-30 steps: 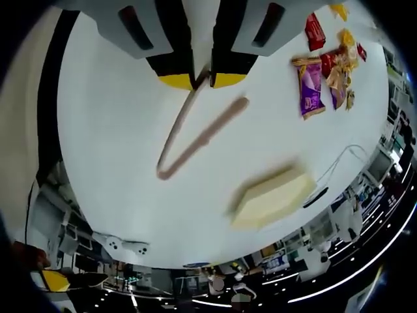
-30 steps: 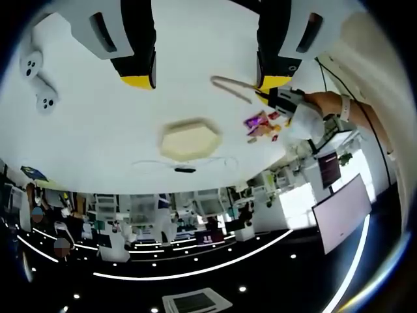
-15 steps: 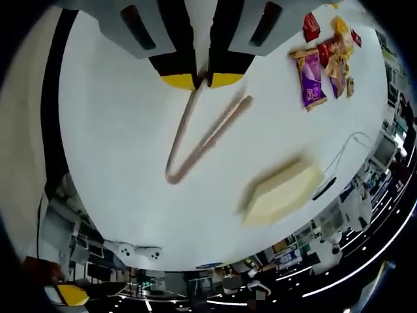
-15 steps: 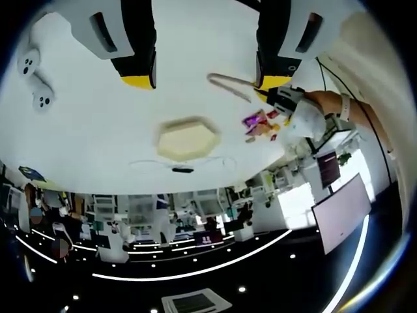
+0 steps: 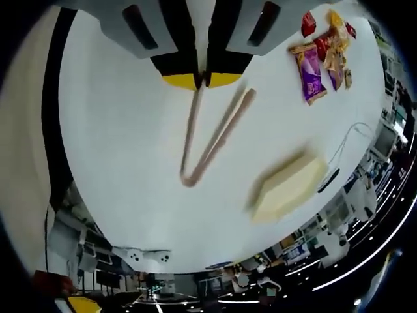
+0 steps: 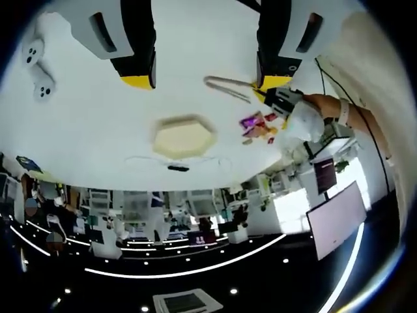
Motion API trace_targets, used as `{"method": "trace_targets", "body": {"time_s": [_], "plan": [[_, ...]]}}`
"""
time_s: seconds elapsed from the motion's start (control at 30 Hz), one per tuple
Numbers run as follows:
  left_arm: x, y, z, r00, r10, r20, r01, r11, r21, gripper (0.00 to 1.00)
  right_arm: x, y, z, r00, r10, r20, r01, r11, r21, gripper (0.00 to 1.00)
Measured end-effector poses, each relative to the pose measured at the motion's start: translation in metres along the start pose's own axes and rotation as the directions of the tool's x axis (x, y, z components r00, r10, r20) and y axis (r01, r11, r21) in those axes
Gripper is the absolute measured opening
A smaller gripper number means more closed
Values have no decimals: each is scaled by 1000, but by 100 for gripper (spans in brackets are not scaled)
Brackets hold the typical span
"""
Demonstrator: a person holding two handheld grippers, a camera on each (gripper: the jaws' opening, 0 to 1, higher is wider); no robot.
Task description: Place the target food into the container with the food tongs after gripping and lifting it, then release it inside without dropping or visibly crushing the food.
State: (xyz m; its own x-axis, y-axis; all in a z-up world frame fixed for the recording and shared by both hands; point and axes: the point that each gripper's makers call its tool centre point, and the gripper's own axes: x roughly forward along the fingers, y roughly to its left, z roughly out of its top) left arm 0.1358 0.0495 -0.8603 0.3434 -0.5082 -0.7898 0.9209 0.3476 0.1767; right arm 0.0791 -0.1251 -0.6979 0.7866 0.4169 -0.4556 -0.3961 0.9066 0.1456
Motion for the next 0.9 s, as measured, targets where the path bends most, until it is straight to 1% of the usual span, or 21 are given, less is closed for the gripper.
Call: {"method": "trace_targets", "body": {"time_s": [0.07,0.13,0.2,0.23,0.43,0.63,0.9], "plan": [[0,-2,0,1000,-4,-2,4,1000,1,1,-1,0,-1,1000,2,-1,-2,1000,-1,63],[0,-6,3,1000,-17,10,18,998,-52,0,-3,-1,-2,1000,-2,-2,2,1000,2,63],[-1,-6,5,1000,-11,14,12,998,-55,0,-4,-3,-3,1000,-9,-2,9,1000,2,63],[-1,-6,5,1000,-8,14,9,997,-72,0,-5,-3,-3,1000,-10,3,10,1000,10,63],[-5,-6,8,1000,5,24,-4,999,-54,0,-7,-1,-3,1000,-6,6,6,1000,2,63],[-9,-6,10,999,16,34,-13,997,-81,0,-10,-3,-4,1000,-4,10,4,1000,4,63],[-17,-7,16,998,37,52,-33,996,-83,0,-10,-1,-4,1000,13,8,-13,1000,3,63]]}}
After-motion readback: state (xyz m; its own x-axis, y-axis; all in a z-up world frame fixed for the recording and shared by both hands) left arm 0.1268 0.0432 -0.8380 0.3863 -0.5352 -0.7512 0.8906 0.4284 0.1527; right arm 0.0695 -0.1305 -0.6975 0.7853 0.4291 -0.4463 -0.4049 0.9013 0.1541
